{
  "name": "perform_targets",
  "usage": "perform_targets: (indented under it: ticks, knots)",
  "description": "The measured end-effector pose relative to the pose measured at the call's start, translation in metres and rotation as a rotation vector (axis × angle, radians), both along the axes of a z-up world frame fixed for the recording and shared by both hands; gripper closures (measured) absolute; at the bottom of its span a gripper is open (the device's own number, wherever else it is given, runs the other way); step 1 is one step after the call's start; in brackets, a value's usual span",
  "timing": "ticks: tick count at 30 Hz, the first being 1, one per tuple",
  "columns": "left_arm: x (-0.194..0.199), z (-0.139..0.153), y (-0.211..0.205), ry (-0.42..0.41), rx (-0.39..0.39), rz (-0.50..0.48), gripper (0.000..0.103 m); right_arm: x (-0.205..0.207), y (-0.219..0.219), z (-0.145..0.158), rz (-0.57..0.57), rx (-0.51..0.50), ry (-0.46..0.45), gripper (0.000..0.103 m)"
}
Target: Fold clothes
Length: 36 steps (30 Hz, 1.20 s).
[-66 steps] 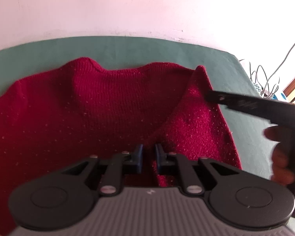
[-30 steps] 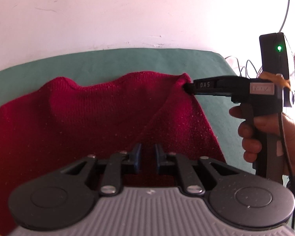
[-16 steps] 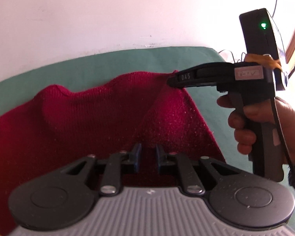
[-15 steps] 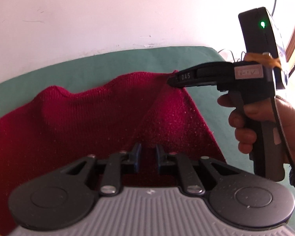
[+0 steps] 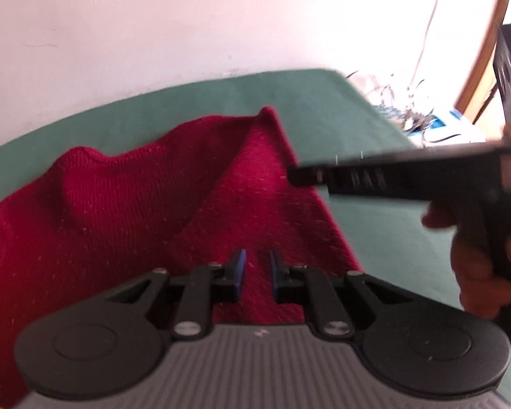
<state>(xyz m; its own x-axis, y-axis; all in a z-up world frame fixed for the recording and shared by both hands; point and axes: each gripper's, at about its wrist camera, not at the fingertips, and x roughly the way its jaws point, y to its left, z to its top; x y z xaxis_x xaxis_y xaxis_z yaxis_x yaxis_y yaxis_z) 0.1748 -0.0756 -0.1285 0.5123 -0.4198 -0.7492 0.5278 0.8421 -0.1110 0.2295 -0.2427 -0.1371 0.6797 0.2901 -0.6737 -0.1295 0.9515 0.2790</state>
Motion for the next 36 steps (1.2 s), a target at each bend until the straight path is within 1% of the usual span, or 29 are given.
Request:
perform_targets:
  ticks: [1, 2, 3, 4, 5, 6, 7, 8, 10, 12, 14, 15, 16, 18, 19, 21, 22, 24, 26, 28, 30, 31, 32, 33, 35, 36]
  knots:
    - [-0.007, -0.001, 0.002, 0.006, -0.001, -0.007, 0.082, -0.008, 0.001, -0.003, 0.012, 0.005, 0.026, 0.09]
    - [-0.012, -0.006, 0.002, 0.016, 0.01, -0.017, 0.082, -0.016, 0.002, -0.007, 0.023, 0.01, 0.052, 0.09]
    - [-0.016, -0.011, 0.001, 0.022, 0.034, -0.023, 0.082, -0.018, 0.003, -0.01, 0.02, 0.004, 0.055, 0.094]
    - [-0.021, -0.016, -0.001, 0.006, 0.059, -0.021, 0.081, -0.019, 0.004, -0.013, 0.012, -0.006, 0.049, 0.097]
    - [-0.024, -0.016, -0.002, -0.006, 0.072, -0.022, 0.081, -0.019, 0.004, -0.017, 0.003, -0.016, 0.044, 0.097]
    - [-0.028, -0.014, -0.003, -0.015, 0.08, -0.024, 0.082, -0.019, 0.005, -0.02, -0.005, -0.026, 0.039, 0.095]
    - [-0.032, -0.01, -0.001, -0.014, 0.071, -0.026, 0.081, -0.027, 0.006, -0.019, -0.001, -0.011, 0.038, 0.087]
    - [-0.038, -0.005, 0.004, -0.005, 0.048, -0.031, 0.078, -0.038, 0.008, -0.016, 0.008, 0.013, 0.039, 0.087]
    - [-0.056, 0.002, 0.012, 0.004, 0.011, -0.042, 0.075, -0.06, 0.012, -0.01, 0.025, 0.06, 0.041, 0.087]
    - [-0.083, 0.001, 0.02, 0.015, 0.008, -0.076, 0.075, -0.087, 0.018, -0.012, 0.063, 0.071, 0.07, 0.087]
    - [-0.11, -0.004, 0.025, 0.028, 0.019, -0.117, 0.075, -0.106, 0.025, -0.02, 0.088, 0.048, 0.123, 0.087]
    - [-0.122, -0.009, 0.027, 0.037, 0.032, -0.143, 0.075, -0.114, 0.028, -0.026, 0.097, 0.028, 0.132, 0.088]
    - [-0.134, -0.012, 0.027, 0.013, 0.059, -0.157, 0.071, -0.124, 0.03, -0.027, 0.094, 0.002, 0.105, 0.088]
    - [-0.157, -0.016, 0.027, -0.044, 0.11, -0.182, 0.069, -0.141, 0.031, -0.023, 0.079, -0.014, 0.106, 0.087]
    - [-0.164, -0.014, 0.028, -0.049, 0.108, -0.192, 0.069, -0.149, 0.031, -0.019, 0.067, -0.002, 0.117, 0.085]
    - [-0.178, -0.008, 0.032, -0.051, 0.097, -0.211, 0.069, -0.165, 0.033, -0.017, 0.069, 0.024, 0.14, 0.085]
    - [-0.186, -0.007, 0.035, -0.053, 0.088, -0.221, 0.069, -0.173, 0.036, -0.016, 0.082, 0.007, 0.149, 0.085]
    - [-0.202, -0.01, 0.041, -0.028, 0.073, -0.248, 0.069, -0.19, 0.044, -0.018, 0.104, -0.05, 0.16, 0.085]
    - [-0.217, -0.016, 0.04, -0.059, 0.103, -0.264, 0.069, -0.203, 0.049, -0.018, 0.085, -0.09, 0.122, 0.085]
    - [-0.231, -0.015, 0.038, -0.087, 0.13, -0.289, 0.069, -0.208, 0.055, -0.013, 0.064, -0.135, 0.116, 0.083]
    - [-0.238, -0.012, 0.041, -0.059, 0.094, -0.304, 0.069, -0.217, 0.057, -0.008, 0.079, -0.09, 0.107, 0.079]
    - [-0.241, -0.013, 0.042, -0.048, 0.082, -0.31, 0.069, -0.222, 0.059, -0.012, 0.079, -0.086, 0.117, 0.078]
    - [-0.245, -0.016, 0.042, -0.054, 0.084, -0.312, 0.065, -0.227, 0.061, -0.017, 0.075, -0.09, 0.132, 0.077]
    - [-0.25, -0.02, 0.042, -0.065, 0.088, -0.314, 0.065, -0.232, 0.062, -0.023, 0.072, -0.095, 0.147, 0.077]
    - [-0.26, -0.022, 0.04, -0.101, 0.109, -0.324, 0.065, -0.237, 0.066, -0.026, 0.081, -0.129, 0.119, 0.077]
    - [-0.26, -0.02, 0.042, -0.096, 0.108, -0.322, 0.066, -0.239, 0.068, -0.027, 0.086, -0.148, 0.101, 0.076]
